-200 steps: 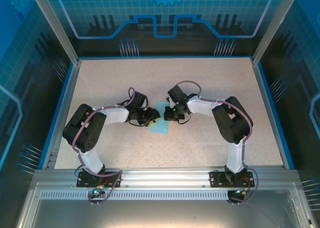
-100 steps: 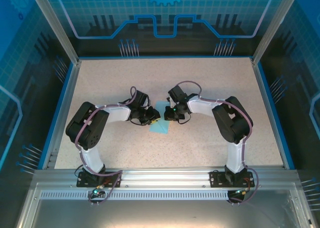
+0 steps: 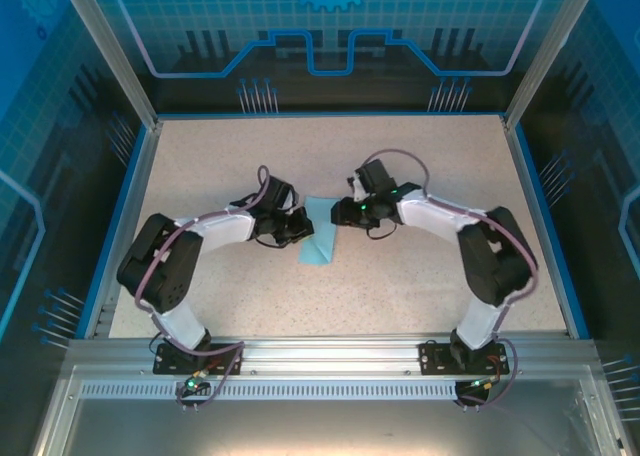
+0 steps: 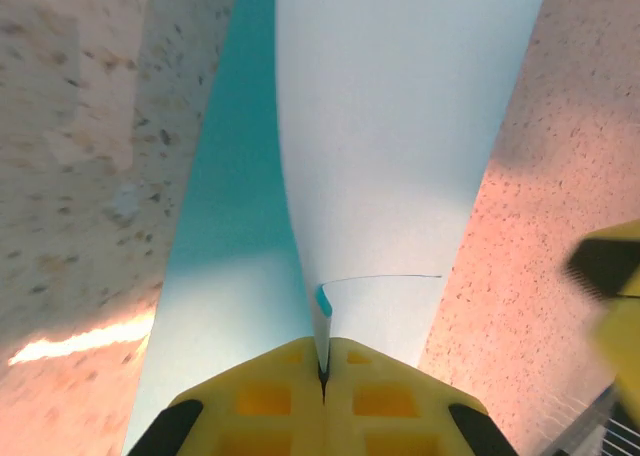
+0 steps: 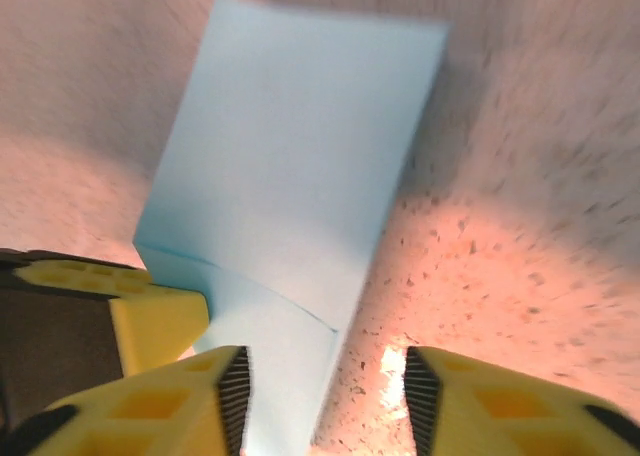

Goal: Fold a paper plane with a square sheet of paper (pick it up from the middle)
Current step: Turn over the paper at the center of the table.

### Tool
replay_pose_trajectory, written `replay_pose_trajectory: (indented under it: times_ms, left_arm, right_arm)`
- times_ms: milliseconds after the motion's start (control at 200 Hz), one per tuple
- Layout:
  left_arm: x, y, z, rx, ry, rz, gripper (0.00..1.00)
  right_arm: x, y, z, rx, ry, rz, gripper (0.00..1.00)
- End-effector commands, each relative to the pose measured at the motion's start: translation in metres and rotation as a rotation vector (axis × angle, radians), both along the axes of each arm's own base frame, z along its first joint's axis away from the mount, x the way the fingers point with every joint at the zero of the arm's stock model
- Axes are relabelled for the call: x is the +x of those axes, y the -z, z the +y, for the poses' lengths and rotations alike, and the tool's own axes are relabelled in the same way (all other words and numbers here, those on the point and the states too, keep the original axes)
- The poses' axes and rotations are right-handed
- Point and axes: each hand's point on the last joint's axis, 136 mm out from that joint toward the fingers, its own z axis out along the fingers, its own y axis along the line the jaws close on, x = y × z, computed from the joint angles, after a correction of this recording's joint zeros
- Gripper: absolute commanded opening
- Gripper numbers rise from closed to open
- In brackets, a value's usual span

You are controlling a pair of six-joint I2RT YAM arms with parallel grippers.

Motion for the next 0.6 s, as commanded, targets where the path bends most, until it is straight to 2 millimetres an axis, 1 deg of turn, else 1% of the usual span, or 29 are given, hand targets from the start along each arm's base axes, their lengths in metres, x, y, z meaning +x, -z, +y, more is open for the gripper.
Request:
replay_pose_trajectory:
  times_ms: [0, 70, 115, 210, 290, 365, 465, 540, 595]
  left_arm:
    - [-0.003, -0.038, 0.024, 0.162, 0.032, -0.085, 0.04]
    - [-0.002, -0.055, 0.041, 0.261, 0.03, -0.118, 0.04]
    - [-0.003, -0.065, 0.054, 0.33, 0.023, -0.13, 0.04]
    - [-0.001, -0.084, 0.077, 0.472, 0.01, -0.155, 0.05]
    - [0.002, -0.096, 0.097, 0.6, -0.01, -0.168, 0.04]
    - [0.006, -0.106, 0.114, 0.723, -0.034, -0.184, 0.04]
    - [0.011, -0.11, 0.127, 0.888, -0.037, -0.189, 0.05]
    - [0.017, -0.105, 0.128, 0.996, -0.008, -0.179, 0.04]
    - [0.021, -0.099, 0.123, 1.068, 0.018, -0.172, 0.04]
  right_arm:
    - [0.009, -0.022, -0.037, -0.08, 0.105, -0.092, 0.59]
    - [0.009, -0.027, -0.058, -0.128, 0.162, -0.131, 0.7]
    - [0.008, -0.03, -0.069, -0.146, 0.194, -0.153, 0.75]
    - [0.006, -0.034, -0.086, -0.17, 0.242, -0.179, 0.85]
    - [0.003, -0.034, -0.097, -0.187, 0.282, -0.186, 0.91]
    - [-0.001, -0.033, -0.106, -0.201, 0.314, -0.188, 0.93]
    - [-0.007, -0.03, -0.119, -0.22, 0.369, -0.184, 0.95]
    - [-0.01, -0.028, -0.129, -0.236, 0.407, -0.174, 0.96]
    - [-0.013, -0.028, -0.136, -0.245, 0.435, -0.168, 0.96]
